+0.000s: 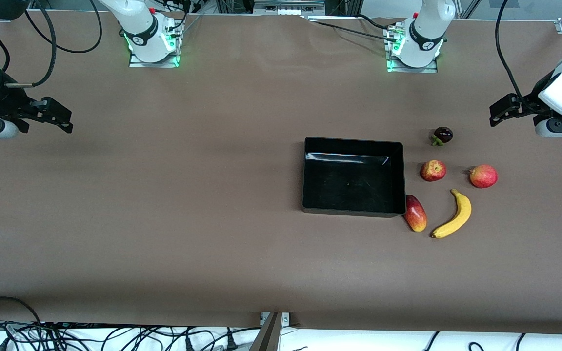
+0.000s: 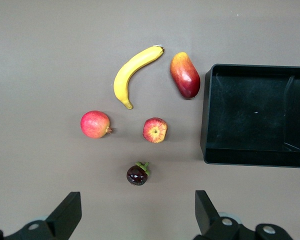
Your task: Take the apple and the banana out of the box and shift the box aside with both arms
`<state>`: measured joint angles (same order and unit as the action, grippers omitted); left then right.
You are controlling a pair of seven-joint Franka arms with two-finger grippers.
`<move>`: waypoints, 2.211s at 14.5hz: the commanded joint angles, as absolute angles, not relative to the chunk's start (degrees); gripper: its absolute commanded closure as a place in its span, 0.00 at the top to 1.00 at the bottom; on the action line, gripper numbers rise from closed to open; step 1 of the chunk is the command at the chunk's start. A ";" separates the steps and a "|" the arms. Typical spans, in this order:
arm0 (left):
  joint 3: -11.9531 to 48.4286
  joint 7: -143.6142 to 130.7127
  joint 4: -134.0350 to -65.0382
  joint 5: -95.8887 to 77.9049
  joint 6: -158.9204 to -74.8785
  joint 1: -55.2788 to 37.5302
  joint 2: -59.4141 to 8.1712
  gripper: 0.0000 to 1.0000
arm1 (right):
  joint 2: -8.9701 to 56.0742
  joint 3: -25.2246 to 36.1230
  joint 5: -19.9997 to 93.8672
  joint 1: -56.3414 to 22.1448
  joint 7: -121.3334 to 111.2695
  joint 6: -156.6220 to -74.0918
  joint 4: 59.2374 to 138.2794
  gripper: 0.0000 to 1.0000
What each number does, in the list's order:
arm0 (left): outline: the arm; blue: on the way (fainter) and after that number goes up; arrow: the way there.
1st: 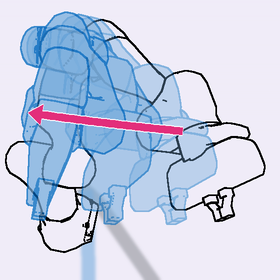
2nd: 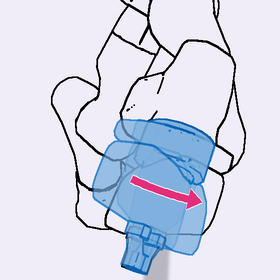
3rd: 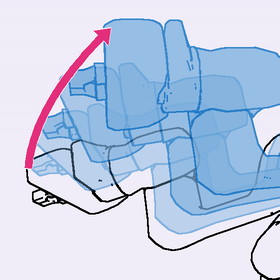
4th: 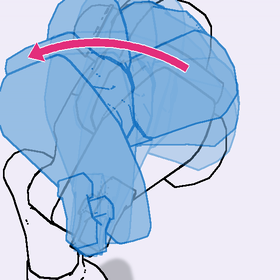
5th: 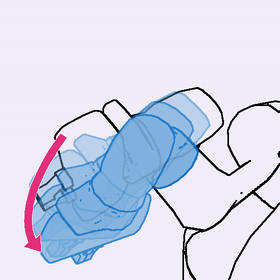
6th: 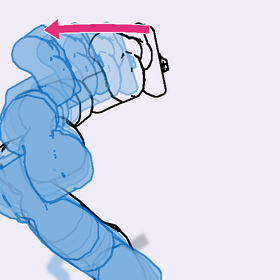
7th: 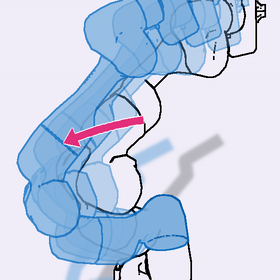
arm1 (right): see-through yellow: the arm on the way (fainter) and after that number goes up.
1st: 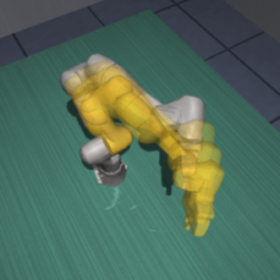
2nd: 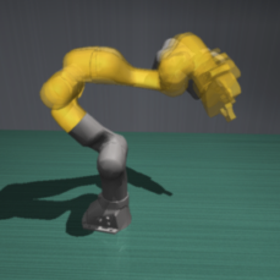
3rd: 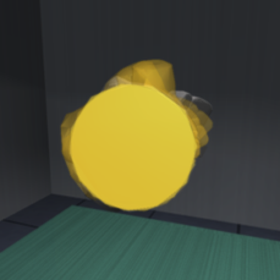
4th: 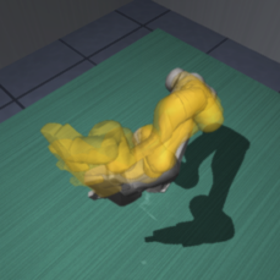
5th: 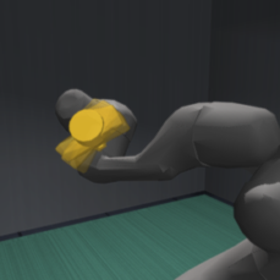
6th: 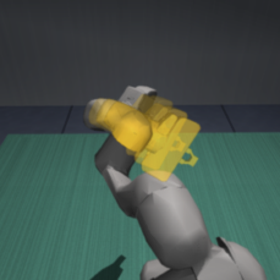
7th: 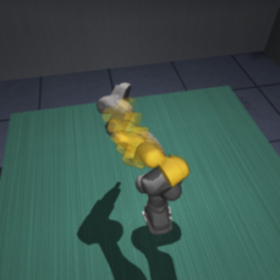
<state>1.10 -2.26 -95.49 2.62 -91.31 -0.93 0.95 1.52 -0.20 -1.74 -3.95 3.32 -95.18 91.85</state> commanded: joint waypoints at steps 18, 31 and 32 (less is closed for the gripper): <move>0.79 -2.81 -95.89 2.11 -90.70 -1.23 2.02 1.00 | 1.76 -0.79 -0.62 -3.60 3.43 -94.66 90.97 1.00; 1.14 -2.90 -95.80 2.11 -90.70 -1.41 2.02 1.00 | 35.65 -3.69 2.99 -35.66 30.81 -116.62 77.64 1.00; 1.14 -2.90 -95.80 2.11 -90.70 -1.41 2.02 1.00 | 39.34 -3.69 3.08 -37.86 33.46 -117.94 74.21 1.00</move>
<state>1.32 -2.27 -95.48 2.62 -91.17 -1.04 1.07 30.13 -4.26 2.47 -34.17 27.65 -117.34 84.77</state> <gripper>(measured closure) 0.000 0.000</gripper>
